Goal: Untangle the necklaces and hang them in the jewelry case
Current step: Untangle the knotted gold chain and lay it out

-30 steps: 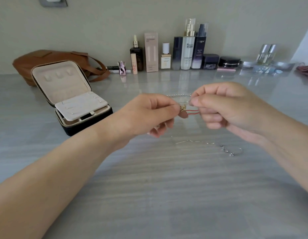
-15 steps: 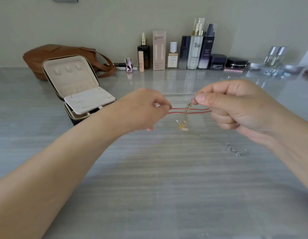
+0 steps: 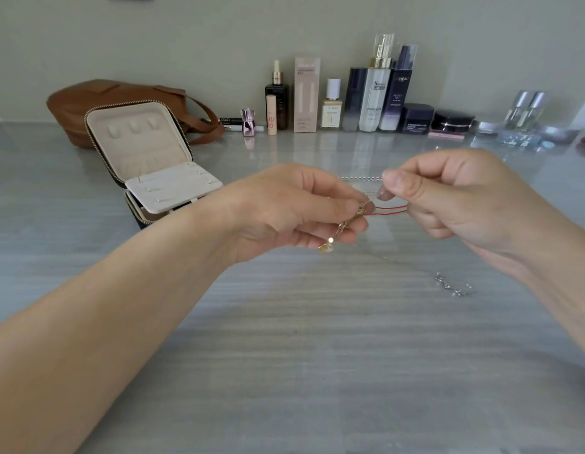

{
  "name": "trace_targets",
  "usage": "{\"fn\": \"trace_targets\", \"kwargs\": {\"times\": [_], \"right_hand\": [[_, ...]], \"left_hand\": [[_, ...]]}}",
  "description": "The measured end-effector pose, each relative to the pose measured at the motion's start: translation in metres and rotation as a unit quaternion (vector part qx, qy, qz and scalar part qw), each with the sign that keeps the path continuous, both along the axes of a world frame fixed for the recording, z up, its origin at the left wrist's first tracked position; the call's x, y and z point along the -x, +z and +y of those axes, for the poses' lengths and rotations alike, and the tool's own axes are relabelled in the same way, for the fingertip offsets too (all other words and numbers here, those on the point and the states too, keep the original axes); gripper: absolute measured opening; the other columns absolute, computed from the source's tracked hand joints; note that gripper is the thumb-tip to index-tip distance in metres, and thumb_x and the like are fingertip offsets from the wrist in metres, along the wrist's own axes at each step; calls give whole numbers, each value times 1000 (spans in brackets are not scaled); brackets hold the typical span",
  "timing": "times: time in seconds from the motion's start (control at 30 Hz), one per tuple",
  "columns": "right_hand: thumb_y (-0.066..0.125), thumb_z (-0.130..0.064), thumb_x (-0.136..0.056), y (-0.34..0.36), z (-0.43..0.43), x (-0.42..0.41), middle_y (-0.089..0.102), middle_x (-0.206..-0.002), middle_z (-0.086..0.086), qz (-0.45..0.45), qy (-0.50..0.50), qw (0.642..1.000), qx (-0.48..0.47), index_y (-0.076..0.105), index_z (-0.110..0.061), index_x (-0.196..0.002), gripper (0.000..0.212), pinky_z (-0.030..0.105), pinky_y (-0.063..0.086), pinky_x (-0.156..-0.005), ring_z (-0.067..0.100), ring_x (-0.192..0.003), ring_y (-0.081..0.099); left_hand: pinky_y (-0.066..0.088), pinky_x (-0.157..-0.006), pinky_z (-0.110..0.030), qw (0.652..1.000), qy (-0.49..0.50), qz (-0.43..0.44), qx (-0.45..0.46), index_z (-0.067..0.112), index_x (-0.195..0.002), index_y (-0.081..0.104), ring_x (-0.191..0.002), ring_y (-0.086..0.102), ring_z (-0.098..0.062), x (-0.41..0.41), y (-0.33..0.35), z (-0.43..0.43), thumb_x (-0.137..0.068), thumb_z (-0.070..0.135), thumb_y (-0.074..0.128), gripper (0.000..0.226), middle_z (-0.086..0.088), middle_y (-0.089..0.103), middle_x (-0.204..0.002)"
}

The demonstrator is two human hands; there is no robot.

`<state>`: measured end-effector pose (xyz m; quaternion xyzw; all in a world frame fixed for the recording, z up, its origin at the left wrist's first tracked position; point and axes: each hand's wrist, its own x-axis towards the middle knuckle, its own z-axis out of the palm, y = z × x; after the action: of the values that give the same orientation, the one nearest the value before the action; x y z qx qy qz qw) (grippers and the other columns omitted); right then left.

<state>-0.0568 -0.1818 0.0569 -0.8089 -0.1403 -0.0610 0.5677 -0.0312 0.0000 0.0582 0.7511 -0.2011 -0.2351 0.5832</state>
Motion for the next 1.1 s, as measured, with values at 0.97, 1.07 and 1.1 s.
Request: {"fn": "trace_targets", "kwargs": {"times": [0.97, 1.07, 1.1], "right_hand": [[72, -30, -69, -7, 7, -4, 35, -55, 11, -47, 7, 997, 53, 69, -15, -68, 15, 11, 20, -38, 6, -41, 21], [68, -19, -79, -10, 7, -6, 42, -55, 11, -65, 5, 996, 66, 68, -18, -66, 13, 12, 22, -40, 9, -44, 27], [66, -18, -80, -11, 7, -7, 44, -53, 8, -69, 2, 995, 68, 67, -18, -66, 14, 12, 23, -40, 8, -44, 29]], "left_hand": [[44, -52, -15, 961, 131, -236, -68, 22, -65, 63, -53, 55, 3, -1, 0, -6, -85, 30, 60, 23, 15, 59, -48], [45, -53, -17, 967, 131, -210, -58, 19, -65, 60, -56, 55, 1, -1, 0, -6, -90, 28, 54, 27, 12, 60, -54], [45, -55, -18, 973, 132, -184, -46, 17, -68, 59, -58, 55, -2, -2, 1, -6, -92, 28, 52, 28, 10, 60, -60]]}}
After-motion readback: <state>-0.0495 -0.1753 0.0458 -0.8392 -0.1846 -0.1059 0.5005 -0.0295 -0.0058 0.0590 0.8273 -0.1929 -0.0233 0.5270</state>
